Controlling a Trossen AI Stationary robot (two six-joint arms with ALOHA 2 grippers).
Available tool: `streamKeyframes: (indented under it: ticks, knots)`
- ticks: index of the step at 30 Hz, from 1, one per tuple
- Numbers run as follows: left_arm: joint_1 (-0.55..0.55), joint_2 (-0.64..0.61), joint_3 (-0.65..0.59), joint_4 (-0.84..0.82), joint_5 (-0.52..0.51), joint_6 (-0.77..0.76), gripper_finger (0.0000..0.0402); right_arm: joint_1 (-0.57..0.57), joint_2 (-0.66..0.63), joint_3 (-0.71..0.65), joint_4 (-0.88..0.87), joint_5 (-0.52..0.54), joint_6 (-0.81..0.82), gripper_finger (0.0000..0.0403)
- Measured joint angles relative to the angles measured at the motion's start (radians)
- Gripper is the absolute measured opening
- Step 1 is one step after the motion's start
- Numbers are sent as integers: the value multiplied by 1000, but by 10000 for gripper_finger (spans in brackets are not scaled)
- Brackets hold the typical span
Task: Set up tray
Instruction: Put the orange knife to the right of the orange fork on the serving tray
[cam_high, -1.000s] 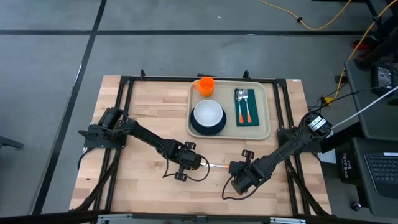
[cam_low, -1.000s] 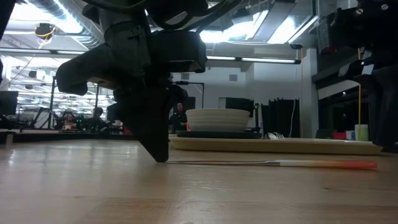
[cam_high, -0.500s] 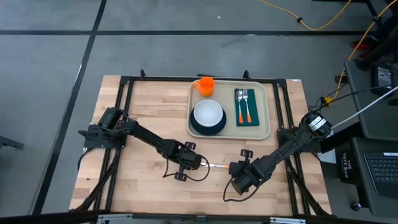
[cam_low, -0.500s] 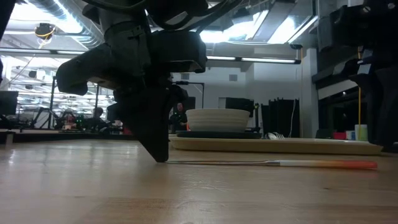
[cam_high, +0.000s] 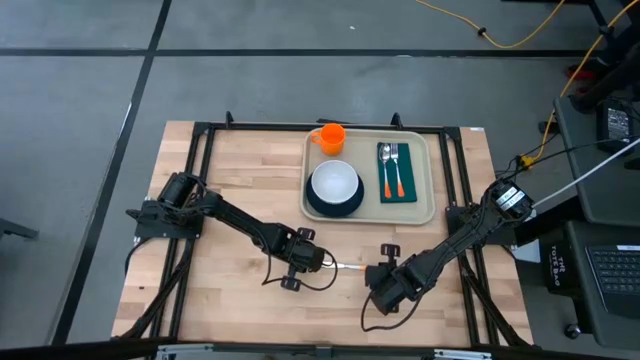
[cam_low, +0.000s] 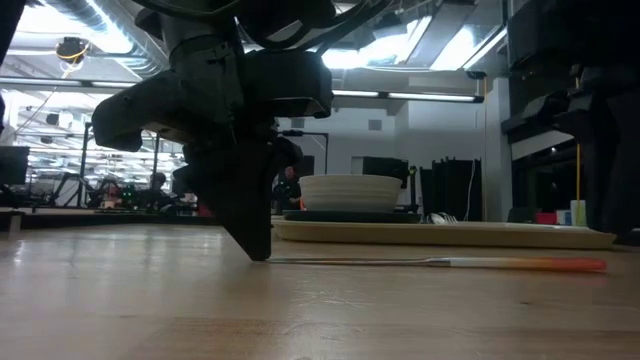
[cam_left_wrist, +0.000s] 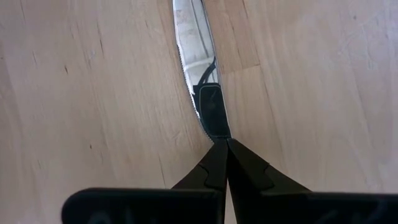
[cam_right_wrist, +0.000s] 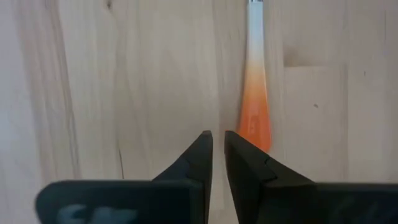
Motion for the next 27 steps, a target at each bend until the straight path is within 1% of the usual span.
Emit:
streamKeyframes:
  ticks: [11, 16, 21, 25, 27]
  knots:
    - [0, 0, 0, -1, 5, 0, 2, -10, 0, 0, -7, 0, 24, 47]
    - [0, 0, 0, -1, 6, 1, 2, -10, 0, 0, -6, -5, -57, 47]
    - [0, 0, 0, -1, 7, 8, 1, -10, 0, 0, -5, 4, -58, 47]
    - [0, 0, 0, -1, 8, 10, 2, -10, 0, 0, -12, 61, -35, 49]
    - [0, 0, 0, -1, 8, 13, 3, -10, 0, 0, -31, 67, -27, 57]
